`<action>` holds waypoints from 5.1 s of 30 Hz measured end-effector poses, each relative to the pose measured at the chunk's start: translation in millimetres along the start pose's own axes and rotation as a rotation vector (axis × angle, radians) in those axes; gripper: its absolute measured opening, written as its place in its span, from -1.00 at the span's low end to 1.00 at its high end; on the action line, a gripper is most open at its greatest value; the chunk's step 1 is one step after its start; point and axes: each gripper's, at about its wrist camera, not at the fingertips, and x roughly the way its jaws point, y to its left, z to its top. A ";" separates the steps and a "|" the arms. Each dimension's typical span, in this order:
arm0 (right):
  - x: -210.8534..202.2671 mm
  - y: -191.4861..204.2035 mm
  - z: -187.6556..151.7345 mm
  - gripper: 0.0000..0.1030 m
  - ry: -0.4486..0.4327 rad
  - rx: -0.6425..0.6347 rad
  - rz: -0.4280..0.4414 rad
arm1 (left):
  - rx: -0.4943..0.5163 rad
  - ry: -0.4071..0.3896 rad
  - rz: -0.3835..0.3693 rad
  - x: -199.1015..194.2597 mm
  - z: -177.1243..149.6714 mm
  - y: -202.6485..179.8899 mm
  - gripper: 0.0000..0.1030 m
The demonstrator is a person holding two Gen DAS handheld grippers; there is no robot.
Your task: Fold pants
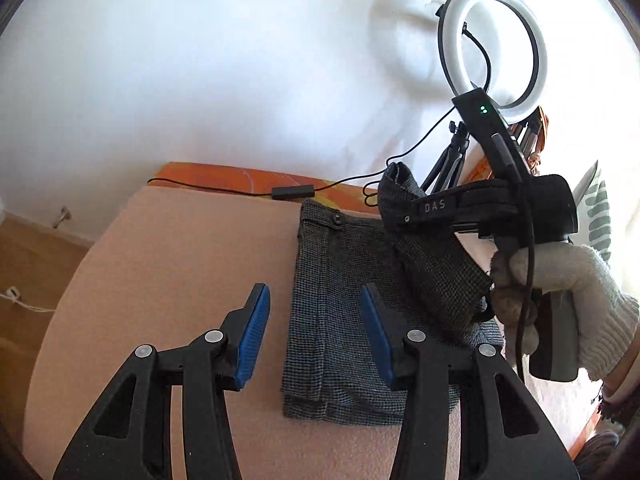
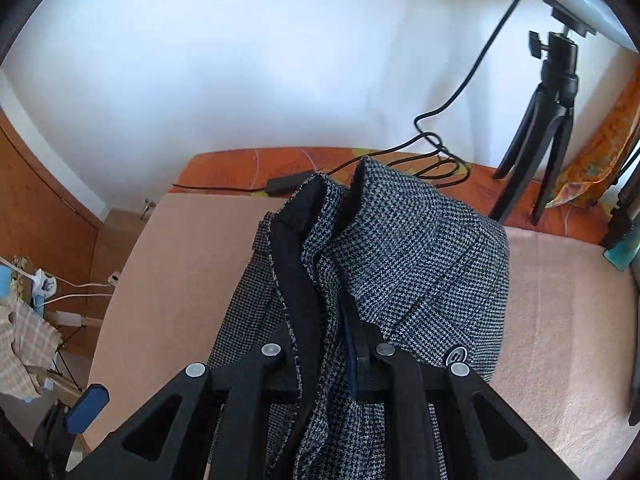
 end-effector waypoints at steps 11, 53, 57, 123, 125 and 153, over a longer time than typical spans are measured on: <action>42.0 36.3 -5.7 -0.37 0.074 -0.082 0.027 | -0.038 -0.017 0.048 -5.4 2.0 24.4 -0.12; -50.4 -90.4 -132.3 0.32 -0.045 -0.131 0.282 | -0.012 0.192 -0.092 54.4 -37.7 -21.1 0.01; -63.1 -106.2 -111.0 0.64 -0.112 -0.079 0.370 | -0.173 0.182 -0.165 36.8 -34.3 -6.2 0.20; 37.3 -102.5 -17.2 -0.46 -0.055 0.154 0.431 | -0.475 0.110 -0.146 75.2 -55.8 -22.4 -0.31; 26.7 -93.8 -16.1 -0.50 -0.071 0.118 0.408 | -0.454 0.102 -0.144 70.5 -54.6 -25.8 -0.34; -153.6 -187.2 -68.9 -0.55 -0.242 0.033 0.246 | -0.224 0.060 -0.386 16.5 -52.6 -182.0 -0.38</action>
